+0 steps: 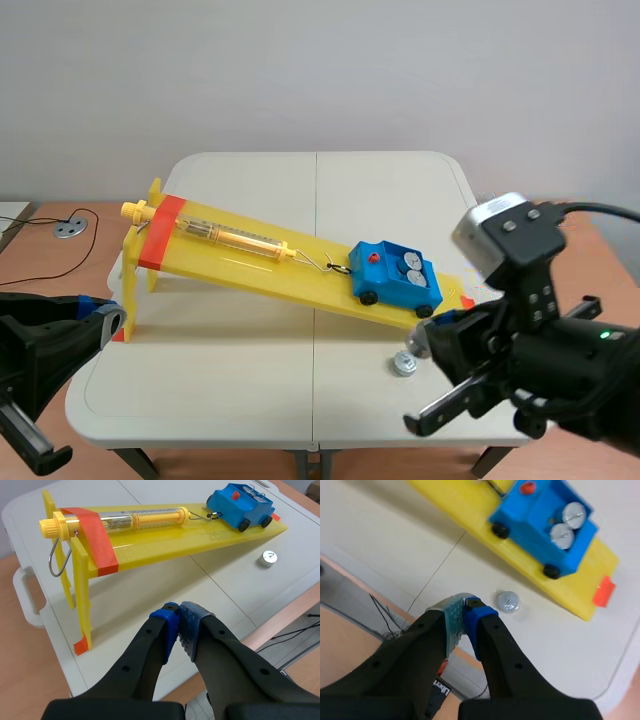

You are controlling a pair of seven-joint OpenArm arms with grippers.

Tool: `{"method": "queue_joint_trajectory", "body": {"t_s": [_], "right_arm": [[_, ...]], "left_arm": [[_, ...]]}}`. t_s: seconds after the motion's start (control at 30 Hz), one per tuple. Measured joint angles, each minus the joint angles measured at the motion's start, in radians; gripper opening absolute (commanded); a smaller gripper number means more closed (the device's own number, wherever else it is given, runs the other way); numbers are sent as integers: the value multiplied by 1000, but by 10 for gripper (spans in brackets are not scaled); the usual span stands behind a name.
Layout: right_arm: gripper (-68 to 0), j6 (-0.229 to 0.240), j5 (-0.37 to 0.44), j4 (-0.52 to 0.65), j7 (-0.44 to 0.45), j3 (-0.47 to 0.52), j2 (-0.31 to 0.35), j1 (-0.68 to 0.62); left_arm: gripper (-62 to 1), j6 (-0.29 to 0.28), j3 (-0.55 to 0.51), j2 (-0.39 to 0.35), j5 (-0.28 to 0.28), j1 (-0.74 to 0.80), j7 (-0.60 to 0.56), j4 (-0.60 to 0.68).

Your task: Place the four metal weights on the blue cart on the ramp.

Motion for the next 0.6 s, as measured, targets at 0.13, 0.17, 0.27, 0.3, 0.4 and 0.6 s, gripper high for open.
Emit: {"method": "queue_joint_trajectory", "body": {"t_s": [0.13, 0.17, 0.27, 0.3, 0.4, 0.6], "right_arm": [[-669, 0, 100, 41, -11, 119, 0, 0], [-669, 0, 122, 42, -11, 147, -1, 3], [-669, -1, 151, 42, -14, 219, -20, 24], [-669, -2, 152, 42, -15, 234, -31, 38], [-669, -6, 152, 32, -15, 248, -63, 93], [-669, -5, 152, -92, -14, 233, -131, 224]], "left_arm": [[-580, 0, 0, 0, 0, 0, 0, 0], [-580, 0, 0, 0, 0, 0, 0, 0], [-580, 0, 0, 0, 0, 0, 0, 0], [-580, 0, 0, 0, 0, 0, 0, 0], [-580, 0, 0, 0, 0, 0, 0, 0], [-580, 0, 0, 0, 0, 0, 0, 0]]}}
